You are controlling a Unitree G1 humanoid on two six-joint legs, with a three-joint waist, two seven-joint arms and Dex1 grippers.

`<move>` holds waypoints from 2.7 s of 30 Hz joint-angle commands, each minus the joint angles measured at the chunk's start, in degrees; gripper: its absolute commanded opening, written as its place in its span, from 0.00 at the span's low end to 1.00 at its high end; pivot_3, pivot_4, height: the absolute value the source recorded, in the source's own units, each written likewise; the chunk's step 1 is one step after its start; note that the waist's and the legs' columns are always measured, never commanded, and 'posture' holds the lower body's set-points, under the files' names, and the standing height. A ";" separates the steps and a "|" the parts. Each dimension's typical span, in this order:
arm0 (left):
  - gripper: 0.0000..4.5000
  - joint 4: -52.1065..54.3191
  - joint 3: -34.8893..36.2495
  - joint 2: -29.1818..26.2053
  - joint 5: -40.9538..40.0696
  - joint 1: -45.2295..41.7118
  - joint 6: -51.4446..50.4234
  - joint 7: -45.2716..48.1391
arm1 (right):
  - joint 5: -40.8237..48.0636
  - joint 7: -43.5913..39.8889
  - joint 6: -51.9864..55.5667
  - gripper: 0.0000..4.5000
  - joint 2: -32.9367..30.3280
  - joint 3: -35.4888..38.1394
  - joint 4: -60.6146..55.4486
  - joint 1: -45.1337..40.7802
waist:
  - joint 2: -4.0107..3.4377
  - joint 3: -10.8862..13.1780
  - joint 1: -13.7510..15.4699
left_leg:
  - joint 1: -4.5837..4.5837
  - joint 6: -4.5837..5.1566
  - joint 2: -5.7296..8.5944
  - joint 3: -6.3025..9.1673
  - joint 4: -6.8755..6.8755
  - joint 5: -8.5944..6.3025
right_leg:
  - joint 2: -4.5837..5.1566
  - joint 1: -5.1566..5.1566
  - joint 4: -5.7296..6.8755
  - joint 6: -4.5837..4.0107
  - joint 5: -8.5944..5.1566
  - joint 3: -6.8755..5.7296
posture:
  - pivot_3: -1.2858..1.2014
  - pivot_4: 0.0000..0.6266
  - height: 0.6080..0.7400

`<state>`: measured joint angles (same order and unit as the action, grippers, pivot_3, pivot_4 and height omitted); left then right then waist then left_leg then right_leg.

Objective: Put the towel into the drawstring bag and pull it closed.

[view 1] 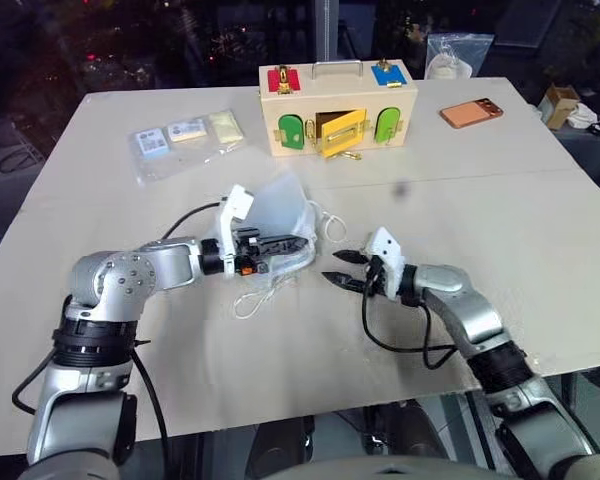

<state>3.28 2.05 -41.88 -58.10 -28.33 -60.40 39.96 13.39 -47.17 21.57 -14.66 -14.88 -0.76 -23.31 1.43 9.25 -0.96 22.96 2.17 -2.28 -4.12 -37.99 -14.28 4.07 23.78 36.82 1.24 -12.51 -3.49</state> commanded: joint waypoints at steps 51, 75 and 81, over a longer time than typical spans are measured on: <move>0.30 -4.50 2.24 -4.83 20.83 -2.25 20.49 31.29 | -7.44 19.93 11.53 0.00 4.71 7.67 -2.81 -6.43 | 0.04 0.00 -0.52 | 0.87 0.08 -0.03 -0.15 -0.23 -0.02 | -0.40 0.88 0.14 0.27 0.14 -0.07 | 0.52 0.24 1.00; 0.92 12.41 16.90 -4.38 15.16 23.43 19.44 22.02 | -3.22 20.58 14.03 0.57 8.58 5.90 4.88 -9.22 | 0.06 -0.03 0.09 | 0.83 0.10 -0.04 -0.10 -0.24 -0.03 | -0.32 0.85 0.15 0.25 0.14 -0.07 | 0.52 0.24 1.00; 0.92 15.37 17.57 -3.88 16.57 29.45 22.77 21.42 | -7.40 26.65 10.32 0.52 9.49 6.31 9.84 -10.60 | 0.08 -0.05 0.06 | 0.85 0.10 0.04 -0.10 -0.28 -0.02 | -0.22 0.84 0.14 0.23 0.14 -0.08 | 0.52 0.24 1.00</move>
<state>15.89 17.82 -45.82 -41.73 0.13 -39.50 61.49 7.33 -22.88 33.43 -5.20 -9.33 9.44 -32.22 1.52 9.21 -0.91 23.80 2.26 -2.25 -4.23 -38.26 -14.30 3.86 24.62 36.96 1.47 -12.37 -3.56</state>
